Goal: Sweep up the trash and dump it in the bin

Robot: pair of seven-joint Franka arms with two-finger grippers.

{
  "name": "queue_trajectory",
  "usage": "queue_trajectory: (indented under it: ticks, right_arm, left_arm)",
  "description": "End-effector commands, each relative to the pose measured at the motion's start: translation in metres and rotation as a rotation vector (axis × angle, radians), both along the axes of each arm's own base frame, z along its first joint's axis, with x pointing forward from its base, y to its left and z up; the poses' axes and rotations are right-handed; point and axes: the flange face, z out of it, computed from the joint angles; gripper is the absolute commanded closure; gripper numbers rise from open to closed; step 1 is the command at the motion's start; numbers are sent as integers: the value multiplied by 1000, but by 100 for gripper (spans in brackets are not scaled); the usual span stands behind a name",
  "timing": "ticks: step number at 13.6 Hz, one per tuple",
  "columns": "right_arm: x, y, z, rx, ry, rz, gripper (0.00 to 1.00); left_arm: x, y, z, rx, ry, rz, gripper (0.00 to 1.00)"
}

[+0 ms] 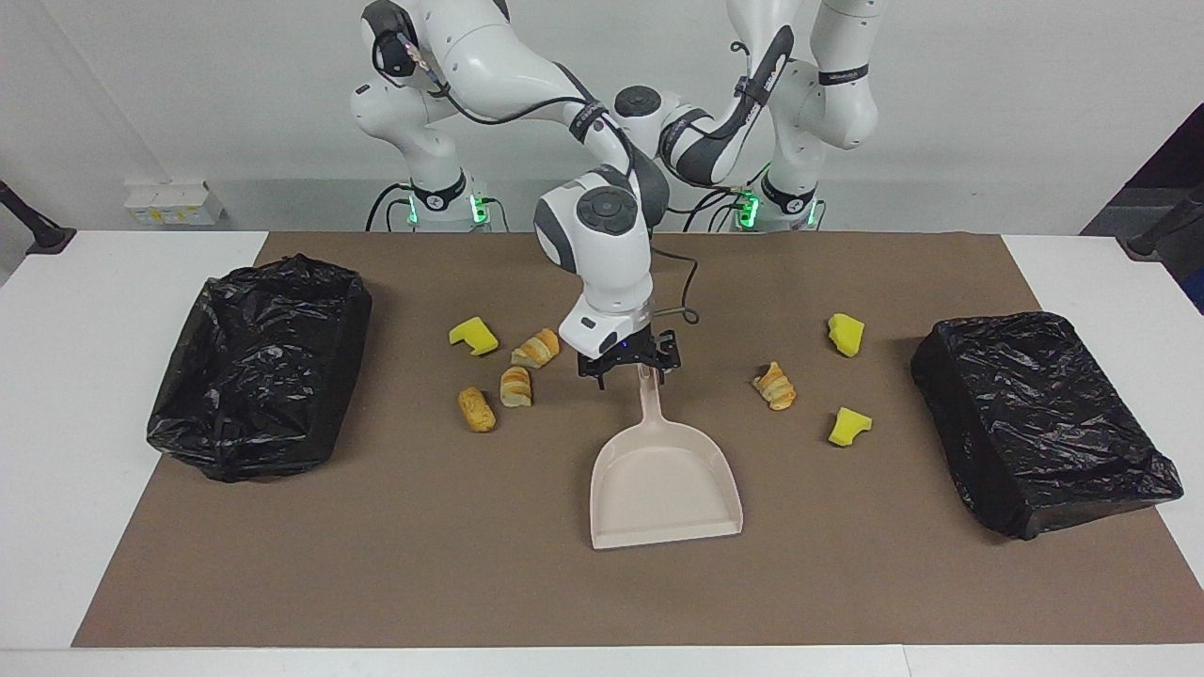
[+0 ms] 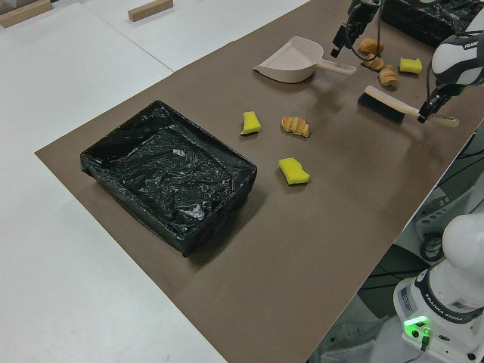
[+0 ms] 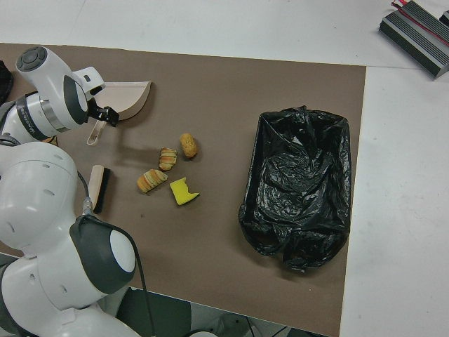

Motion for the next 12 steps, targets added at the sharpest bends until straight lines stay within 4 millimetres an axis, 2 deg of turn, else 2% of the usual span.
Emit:
queue_trajectory:
  ticks: [1,3,4,5,6,7,9,10,11,12]
  right_arm:
    - [4,7,1,6,-11,3,0]
    - [-1,13,-11,-38,-24,49,2]
    - [1,11,-13,-46,-53,66,22]
    - [4,8,-13,-46,-63,91,57]
    - [5,7,-14,-45,-67,110,83]
    - [5,7,-14,-41,-65,107,100]
    - [4,9,-13,-28,-71,98,100]
    - [5,10,-12,-25,-73,96,100]
    - [4,9,-12,-28,-72,98,100]
    - [5,8,-13,-34,-73,101,100]
  left_arm:
    - [1,7,-4,1,-1,23,52]
    - [3,10,-3,11,6,28,53]
    - [3,12,-4,19,12,31,56]
    - [7,15,-3,24,15,41,63]
    - [8,17,-1,25,17,45,69]
    - [8,19,1,23,16,48,70]
    - [15,25,4,22,15,68,71]
    - [15,25,4,22,15,68,81]
    - [15,25,4,24,17,67,99]
    - [14,26,2,38,27,66,100]
